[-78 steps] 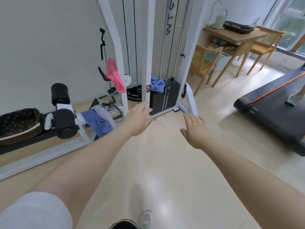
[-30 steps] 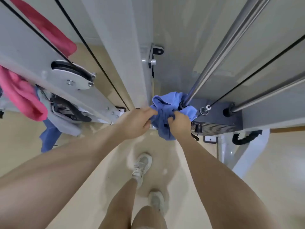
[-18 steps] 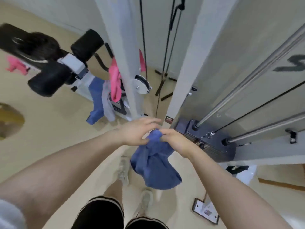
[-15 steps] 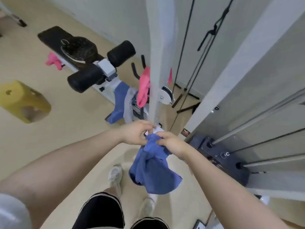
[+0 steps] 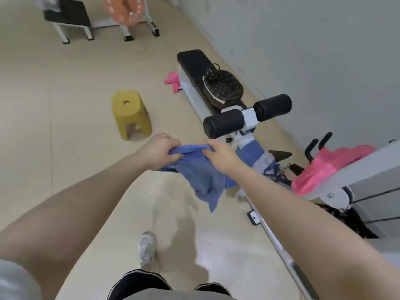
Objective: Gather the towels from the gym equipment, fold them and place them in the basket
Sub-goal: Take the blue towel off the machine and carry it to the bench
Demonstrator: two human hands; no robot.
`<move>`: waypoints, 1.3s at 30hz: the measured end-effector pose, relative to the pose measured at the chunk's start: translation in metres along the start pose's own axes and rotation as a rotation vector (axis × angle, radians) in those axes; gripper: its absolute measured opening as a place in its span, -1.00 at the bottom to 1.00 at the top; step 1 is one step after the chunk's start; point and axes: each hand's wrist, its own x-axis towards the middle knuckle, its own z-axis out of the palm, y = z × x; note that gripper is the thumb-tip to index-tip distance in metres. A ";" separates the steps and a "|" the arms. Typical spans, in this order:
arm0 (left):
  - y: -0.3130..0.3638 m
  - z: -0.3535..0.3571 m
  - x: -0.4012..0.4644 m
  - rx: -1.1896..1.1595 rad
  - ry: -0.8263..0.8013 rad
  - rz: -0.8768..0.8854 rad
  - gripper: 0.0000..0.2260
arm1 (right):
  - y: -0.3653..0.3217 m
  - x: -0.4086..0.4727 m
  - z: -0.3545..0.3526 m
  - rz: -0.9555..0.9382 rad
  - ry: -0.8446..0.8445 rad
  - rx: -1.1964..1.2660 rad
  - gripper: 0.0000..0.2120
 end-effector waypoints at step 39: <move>-0.231 -0.328 0.670 -0.537 -0.163 0.077 -0.82 | -0.103 0.702 -0.202 0.109 0.029 0.505 -0.50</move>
